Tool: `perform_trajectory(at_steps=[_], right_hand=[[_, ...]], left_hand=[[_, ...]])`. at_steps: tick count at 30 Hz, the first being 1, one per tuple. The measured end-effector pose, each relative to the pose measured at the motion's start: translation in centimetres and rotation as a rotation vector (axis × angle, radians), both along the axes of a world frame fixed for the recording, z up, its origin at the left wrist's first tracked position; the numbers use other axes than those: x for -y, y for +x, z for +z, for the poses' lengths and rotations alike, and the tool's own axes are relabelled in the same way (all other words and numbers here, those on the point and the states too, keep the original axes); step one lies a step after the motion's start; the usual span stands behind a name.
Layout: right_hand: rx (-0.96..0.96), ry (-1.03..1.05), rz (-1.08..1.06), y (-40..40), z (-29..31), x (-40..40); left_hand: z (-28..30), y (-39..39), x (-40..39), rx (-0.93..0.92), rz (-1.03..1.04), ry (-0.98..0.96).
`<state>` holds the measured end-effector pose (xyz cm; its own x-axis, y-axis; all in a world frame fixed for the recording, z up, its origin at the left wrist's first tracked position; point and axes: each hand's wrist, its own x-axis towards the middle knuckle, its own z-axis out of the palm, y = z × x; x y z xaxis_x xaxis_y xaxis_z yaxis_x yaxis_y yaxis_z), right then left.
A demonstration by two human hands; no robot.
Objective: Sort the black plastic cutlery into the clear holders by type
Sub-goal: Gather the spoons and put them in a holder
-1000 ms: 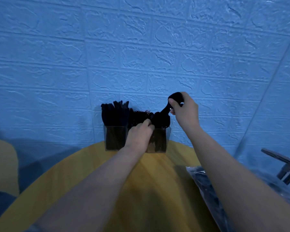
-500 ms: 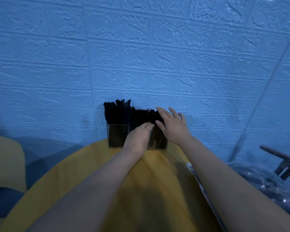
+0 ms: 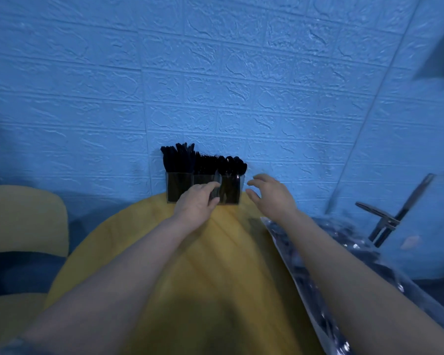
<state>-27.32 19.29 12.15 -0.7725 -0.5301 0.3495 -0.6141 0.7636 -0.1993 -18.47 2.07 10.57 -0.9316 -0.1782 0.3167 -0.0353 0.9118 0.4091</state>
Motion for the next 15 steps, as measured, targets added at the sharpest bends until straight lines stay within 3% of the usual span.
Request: perform_trajectory(at_steps=[4,15], right_hand=[[-0.01,-0.138,-0.025,4.5,0.5,-4.6],[0.005,-0.139,-0.069,15.5,-2.1,-19.5]], left_hand=[[0.3,3.2,-2.4,0.023,-0.053,0.036],[-1.3,12.0,-14.7,0.012,-0.374,0.053]])
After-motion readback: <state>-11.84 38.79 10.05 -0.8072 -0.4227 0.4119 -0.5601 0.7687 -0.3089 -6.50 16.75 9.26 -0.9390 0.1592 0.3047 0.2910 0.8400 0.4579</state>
